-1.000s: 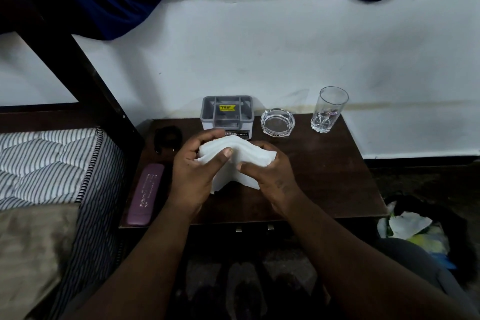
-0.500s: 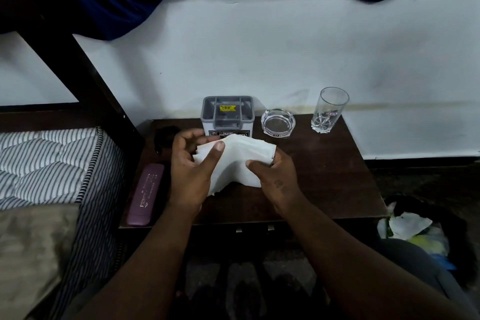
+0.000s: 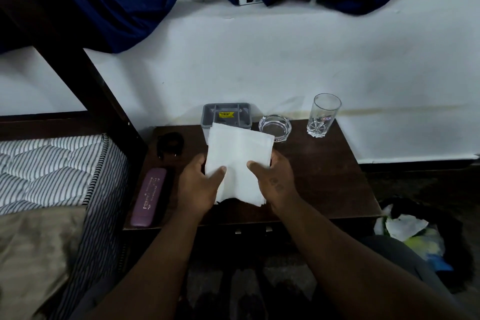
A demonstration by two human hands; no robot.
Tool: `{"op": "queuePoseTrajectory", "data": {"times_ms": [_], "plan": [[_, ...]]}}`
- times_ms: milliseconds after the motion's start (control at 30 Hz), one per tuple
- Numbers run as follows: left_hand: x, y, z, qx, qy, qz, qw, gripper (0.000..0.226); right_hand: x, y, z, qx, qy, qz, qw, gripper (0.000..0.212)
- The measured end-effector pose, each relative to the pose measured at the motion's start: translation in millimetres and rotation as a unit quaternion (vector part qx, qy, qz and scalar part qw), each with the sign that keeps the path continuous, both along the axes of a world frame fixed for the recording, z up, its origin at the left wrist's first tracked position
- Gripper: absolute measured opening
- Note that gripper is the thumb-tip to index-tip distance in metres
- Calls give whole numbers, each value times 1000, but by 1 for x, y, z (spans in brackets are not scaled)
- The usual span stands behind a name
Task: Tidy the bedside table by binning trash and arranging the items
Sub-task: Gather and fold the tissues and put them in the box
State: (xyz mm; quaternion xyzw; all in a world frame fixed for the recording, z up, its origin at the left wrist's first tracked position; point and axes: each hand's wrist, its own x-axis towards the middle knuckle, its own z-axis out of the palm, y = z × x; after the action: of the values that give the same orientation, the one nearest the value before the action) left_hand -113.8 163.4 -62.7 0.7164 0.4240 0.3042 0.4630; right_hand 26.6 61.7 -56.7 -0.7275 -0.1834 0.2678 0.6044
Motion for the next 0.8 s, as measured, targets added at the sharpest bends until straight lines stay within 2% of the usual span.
{"op": "queuePoseTrajectory", "data": {"times_ms": [233,400,533,600,733,767,800], "plan": [[2,-28,3,18,-4,-70,997,14,-13,-7,0,-5,67,0,998,22],[2,-42,6,59,-11,-118,991,21,-13,-10,4,5,121,-5,993,21],[4,-47,3,90,11,-131,987,35,-14,-6,2,-19,113,-19,993,22],[4,-48,0,115,23,-137,984,42,-15,-4,3,8,135,-33,990,30],[6,-50,-1,119,38,-152,980,53,-10,-2,9,25,248,-27,968,66],[7,-51,0,116,41,-156,980,54,-10,-1,9,20,243,-22,969,64],[7,-51,0,116,39,-160,979,54,-11,-1,9,19,219,-18,975,53]]}}
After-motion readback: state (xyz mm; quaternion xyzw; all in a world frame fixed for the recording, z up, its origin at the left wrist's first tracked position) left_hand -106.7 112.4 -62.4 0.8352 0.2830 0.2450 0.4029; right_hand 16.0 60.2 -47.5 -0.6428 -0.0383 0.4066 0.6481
